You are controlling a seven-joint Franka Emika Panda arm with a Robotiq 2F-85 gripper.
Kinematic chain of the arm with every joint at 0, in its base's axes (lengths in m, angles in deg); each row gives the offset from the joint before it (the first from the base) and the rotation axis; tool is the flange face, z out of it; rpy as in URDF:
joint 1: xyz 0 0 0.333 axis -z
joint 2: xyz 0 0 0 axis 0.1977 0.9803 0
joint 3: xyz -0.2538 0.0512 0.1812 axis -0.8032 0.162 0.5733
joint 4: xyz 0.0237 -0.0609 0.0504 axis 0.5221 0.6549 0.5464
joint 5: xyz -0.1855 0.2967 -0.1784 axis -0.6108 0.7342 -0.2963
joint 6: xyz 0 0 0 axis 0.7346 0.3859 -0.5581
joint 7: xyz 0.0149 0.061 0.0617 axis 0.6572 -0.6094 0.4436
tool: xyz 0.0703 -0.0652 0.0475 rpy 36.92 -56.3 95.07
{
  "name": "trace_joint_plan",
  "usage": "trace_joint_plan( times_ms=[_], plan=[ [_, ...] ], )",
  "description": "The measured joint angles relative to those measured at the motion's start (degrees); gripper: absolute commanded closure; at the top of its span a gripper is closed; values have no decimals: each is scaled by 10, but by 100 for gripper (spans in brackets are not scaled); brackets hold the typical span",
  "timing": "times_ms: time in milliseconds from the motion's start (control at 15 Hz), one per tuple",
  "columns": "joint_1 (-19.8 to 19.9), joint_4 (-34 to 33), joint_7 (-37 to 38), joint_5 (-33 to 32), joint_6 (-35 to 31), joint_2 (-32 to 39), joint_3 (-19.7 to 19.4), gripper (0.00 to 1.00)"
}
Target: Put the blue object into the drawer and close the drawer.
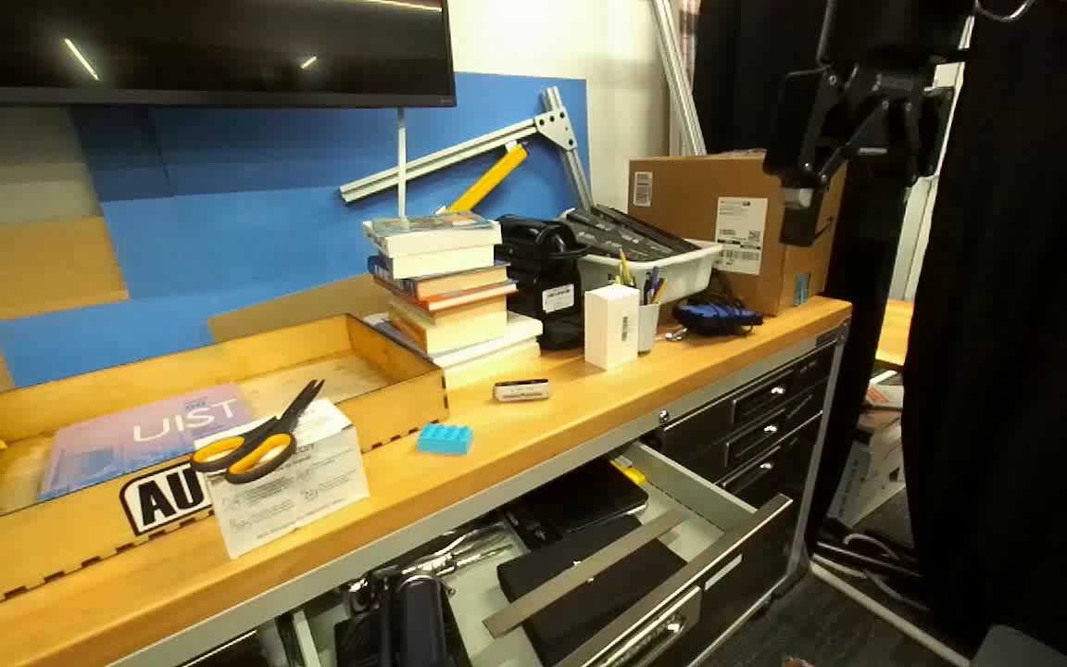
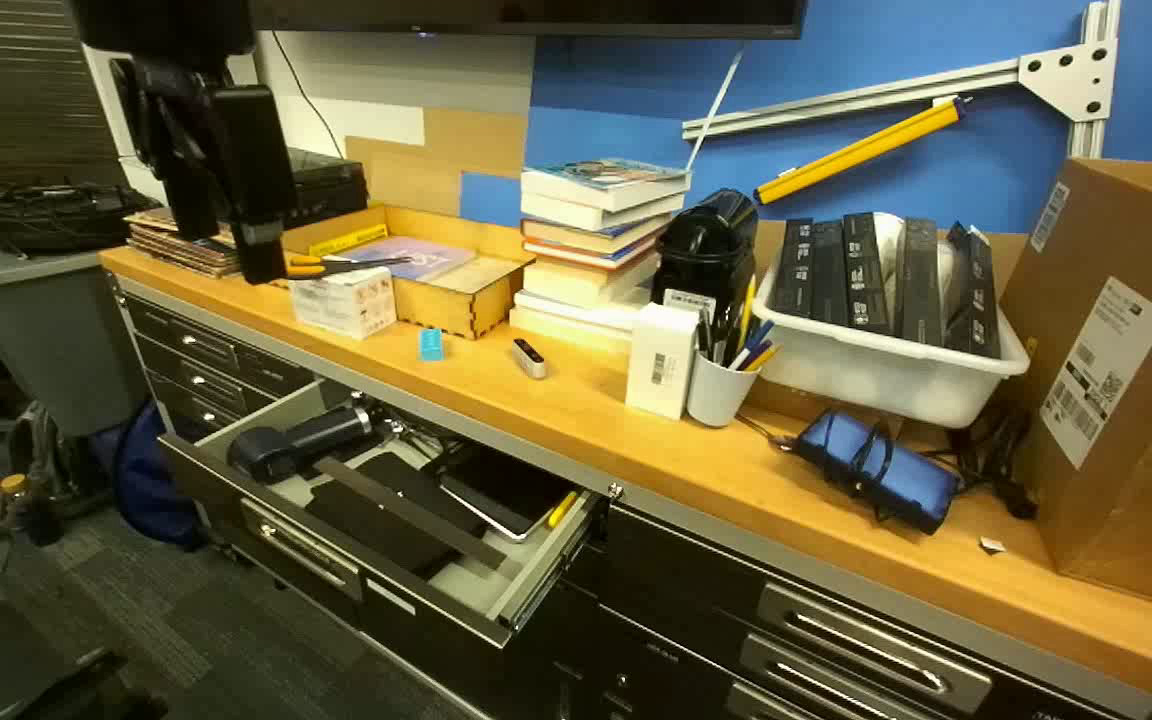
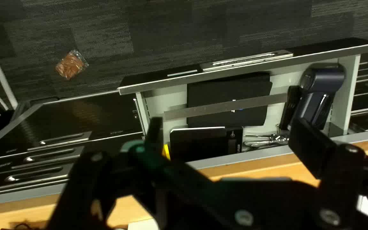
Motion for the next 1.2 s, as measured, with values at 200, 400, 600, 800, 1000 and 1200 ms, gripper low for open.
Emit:
trace_joint_plan(
  times_ms=[200,400,600,800,1000,1200],
  plan=[
    [0,-6,0,0,0,-3,0,0],
    [0,-8,0,0,0,-4,0,0],
    [0,-8,0,0,0,-4,0,0],
    [0,-7,0,0,0,-3,0,0],
    [-2,-8,0,0,-25,14,11,0],
    [-18,-36,1,0,-92,79,46,0]
  ],
)
